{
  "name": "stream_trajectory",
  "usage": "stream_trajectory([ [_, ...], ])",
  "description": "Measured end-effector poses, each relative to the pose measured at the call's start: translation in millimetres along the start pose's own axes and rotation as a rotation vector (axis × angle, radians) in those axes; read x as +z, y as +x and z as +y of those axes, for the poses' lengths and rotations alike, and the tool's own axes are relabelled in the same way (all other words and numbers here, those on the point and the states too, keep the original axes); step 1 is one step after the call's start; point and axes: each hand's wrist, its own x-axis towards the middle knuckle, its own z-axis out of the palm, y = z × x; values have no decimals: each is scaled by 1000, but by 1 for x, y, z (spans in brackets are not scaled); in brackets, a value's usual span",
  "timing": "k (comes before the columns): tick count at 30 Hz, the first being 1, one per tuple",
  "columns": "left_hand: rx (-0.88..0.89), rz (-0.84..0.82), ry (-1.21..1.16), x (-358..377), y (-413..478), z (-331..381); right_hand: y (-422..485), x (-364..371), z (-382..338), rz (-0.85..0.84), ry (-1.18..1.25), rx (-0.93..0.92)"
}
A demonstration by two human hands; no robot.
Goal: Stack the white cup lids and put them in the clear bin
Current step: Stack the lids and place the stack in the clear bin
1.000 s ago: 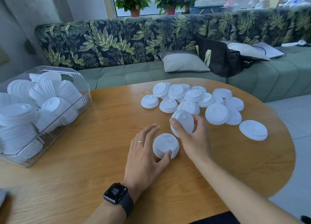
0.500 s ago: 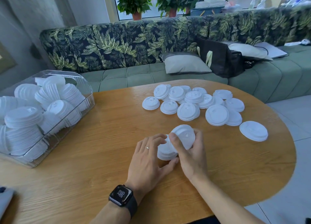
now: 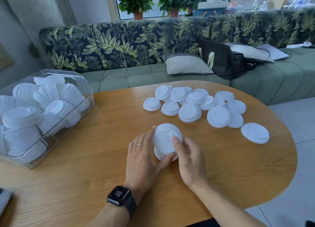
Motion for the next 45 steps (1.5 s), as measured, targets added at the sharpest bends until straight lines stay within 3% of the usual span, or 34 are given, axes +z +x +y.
stream_trajectory([
  [6, -71, -39, -64, -2, 0, -1, 1, -3, -1, 9, -88, -63],
  [9, -219, -54, -177, -3, 3, -4, 6, -8, 4, 41, -116, -4],
  [13, -365, -118, -259, -3, 7, -9, 14, -23, 12, -152, -355, 40],
  [17, -371, -221, -270, -1, 10, -14, 14, -29, 6, -387, -551, -2],
  [21, -346, -274, -224, 0, 9, -13, 13, -23, 8, -394, -684, -117],
  [37, -331, -366, -139, 0, 6, -8, 11, -23, 10, -353, -702, -144],
  [45, -327, -370, -220, -5, 4, -6, 11, -25, 8, -336, -602, -118],
])
